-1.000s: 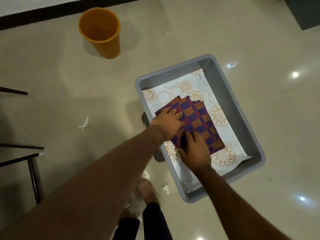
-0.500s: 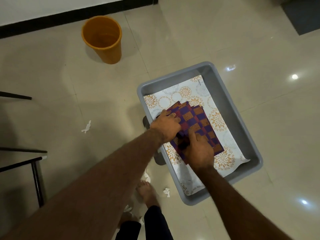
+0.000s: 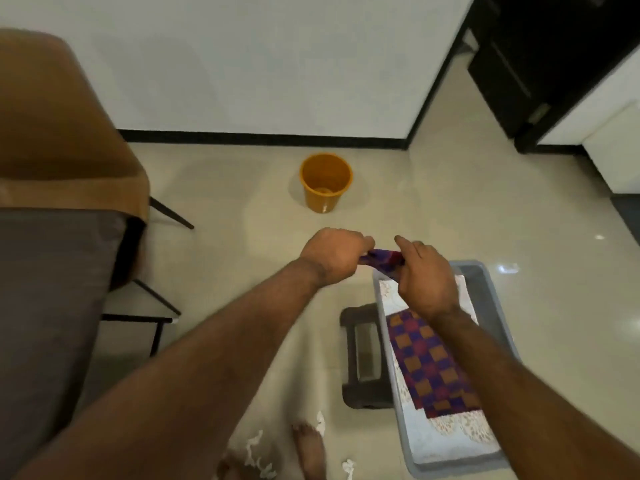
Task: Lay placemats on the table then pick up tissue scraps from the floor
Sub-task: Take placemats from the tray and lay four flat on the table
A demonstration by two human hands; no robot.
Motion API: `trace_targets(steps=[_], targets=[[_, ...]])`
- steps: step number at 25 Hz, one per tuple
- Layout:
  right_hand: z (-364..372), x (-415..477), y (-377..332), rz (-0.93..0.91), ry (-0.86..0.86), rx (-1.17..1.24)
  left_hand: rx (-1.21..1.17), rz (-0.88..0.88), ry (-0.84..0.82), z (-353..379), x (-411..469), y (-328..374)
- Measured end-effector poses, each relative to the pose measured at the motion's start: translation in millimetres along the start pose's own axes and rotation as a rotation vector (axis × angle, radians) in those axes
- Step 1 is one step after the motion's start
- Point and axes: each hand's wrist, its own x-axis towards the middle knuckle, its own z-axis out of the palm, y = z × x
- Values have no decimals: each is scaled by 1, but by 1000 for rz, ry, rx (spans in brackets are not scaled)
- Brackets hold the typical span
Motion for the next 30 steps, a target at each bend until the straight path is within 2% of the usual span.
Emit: trace_targets(steps=[5, 9, 13, 20, 22, 24, 27, 30], targets=[[-40, 61, -172, -277, 41, 52, -58, -312, 49, -94, -135, -117], [-57, 81, -320, -488, 21, 80, -301, -523, 125, -129, -255, -195], [-55, 76, -432, -664, -65, 75, -518, -715, 197, -129, -358, -240], [-23, 86, -567, -958, -170, 49, -840, -1057, 412, -81, -452, -284], [-6, 90, -600, -1040, -178, 35, -846, -1181, 486, -64, -469, -298], [12, 91, -625, -1114, -175, 29, -728, -1275, 509, -48, -487, -310], [37, 94, -638, -1156, -254, 66, -407, -1367, 396, -26, -502, -311], [61, 90, -620, -1229, -383, 52, -399, -1334, 301, 0, -482, -284]])
